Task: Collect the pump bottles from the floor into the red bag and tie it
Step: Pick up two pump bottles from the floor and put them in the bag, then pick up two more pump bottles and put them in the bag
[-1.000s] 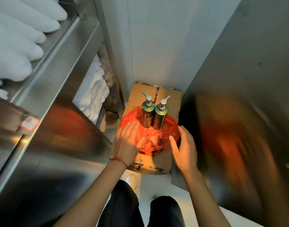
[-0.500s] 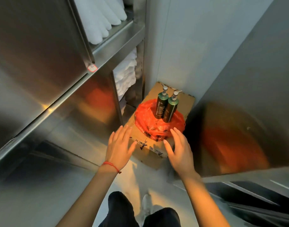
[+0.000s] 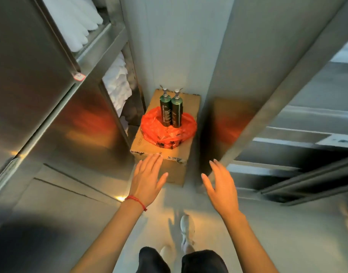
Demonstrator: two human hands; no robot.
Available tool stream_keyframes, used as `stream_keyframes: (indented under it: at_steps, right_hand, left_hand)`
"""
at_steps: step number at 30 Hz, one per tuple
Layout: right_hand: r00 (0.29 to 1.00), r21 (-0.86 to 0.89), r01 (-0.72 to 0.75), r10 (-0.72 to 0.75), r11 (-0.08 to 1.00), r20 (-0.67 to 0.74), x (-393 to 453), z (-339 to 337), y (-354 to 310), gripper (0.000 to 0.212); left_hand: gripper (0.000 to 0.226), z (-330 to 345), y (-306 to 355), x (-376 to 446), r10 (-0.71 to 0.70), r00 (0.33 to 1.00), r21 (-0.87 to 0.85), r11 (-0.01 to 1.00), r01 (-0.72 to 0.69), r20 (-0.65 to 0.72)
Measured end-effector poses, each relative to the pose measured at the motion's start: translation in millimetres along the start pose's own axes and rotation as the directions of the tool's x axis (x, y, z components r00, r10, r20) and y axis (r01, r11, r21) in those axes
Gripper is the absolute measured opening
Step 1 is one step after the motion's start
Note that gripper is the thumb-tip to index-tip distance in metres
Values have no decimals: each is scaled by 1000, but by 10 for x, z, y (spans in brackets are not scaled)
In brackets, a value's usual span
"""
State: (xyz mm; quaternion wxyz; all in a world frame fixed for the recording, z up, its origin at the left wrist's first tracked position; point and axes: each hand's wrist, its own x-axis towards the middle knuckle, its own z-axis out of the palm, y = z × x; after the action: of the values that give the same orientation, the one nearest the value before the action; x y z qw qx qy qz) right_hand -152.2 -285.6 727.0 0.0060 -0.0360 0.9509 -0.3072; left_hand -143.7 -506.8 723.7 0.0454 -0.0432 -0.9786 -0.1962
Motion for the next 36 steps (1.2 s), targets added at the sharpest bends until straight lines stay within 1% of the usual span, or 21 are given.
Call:
stream_keyframes:
  at_steps: [2,5,7,10,13,15,17,19,22,25,28,30,32,36]
  right_hand:
    - [995,12,-78,79,997,-59,-229,-121,157,50]
    - [972,11,-188,188,982,-141,-550,-336,439,51]
    - [941,22,-279,278,960,-194,-778,-491,653,51]
    - [875,62,-391,391,918,-286,-1108,-753,961,51]
    - [789,95,-497,495,862,-365,-1439,-1021,1284,50]
    - [721,117,-561,553,820,-419,-1684,-1218,1505,49]
    - [658,128,-612,592,780,-466,-1938,-1405,1703,49]
    - [585,147,-665,633,732,-507,-2217,-1566,1876,49]
    - [467,191,-727,678,660,-568,-2621,-1748,2080,48]
    - [322,254,-792,733,555,-599,-3006,-1837,2210,49]
    - [157,339,-835,777,434,-609,-3352,-1856,2272,49]
    - [24,404,-852,795,334,-606,-3584,-1843,2297,49]
    - [-87,459,-852,797,252,-598,-3764,-1809,2278,49]
    - [-373,616,-785,750,59,-547,-4051,-1680,2097,50]
  left_hand:
    - [50,58,230,-2,103,994,-3,995,-103,40]
    - [49,172,648,53,249,966,-33,968,-247,72]
    - [50,275,967,73,335,937,-63,942,-330,103]
    - [50,470,1468,99,459,878,-114,887,-447,136]
    - [52,734,2045,118,594,783,-146,804,-576,181]
    - [53,900,2478,105,658,720,-167,753,-637,221]
    - [52,1023,2914,77,719,657,-195,695,-693,225]
    - [51,1128,3330,-3,791,571,-214,610,-763,221]
    - [53,1247,3883,-145,873,434,-236,481,-845,223]
    - [51,1375,4330,-334,916,308,-293,378,-878,258]
    - [49,1512,4730,-529,957,127,-338,214,-917,261]
    - [49,1610,5013,-668,965,-5,-377,98,-921,263]
    - [48,1701,5234,-789,963,-97,-418,18,-908,252]
    - [46,1846,5630,-1035,913,-338,-489,-193,-851,229]
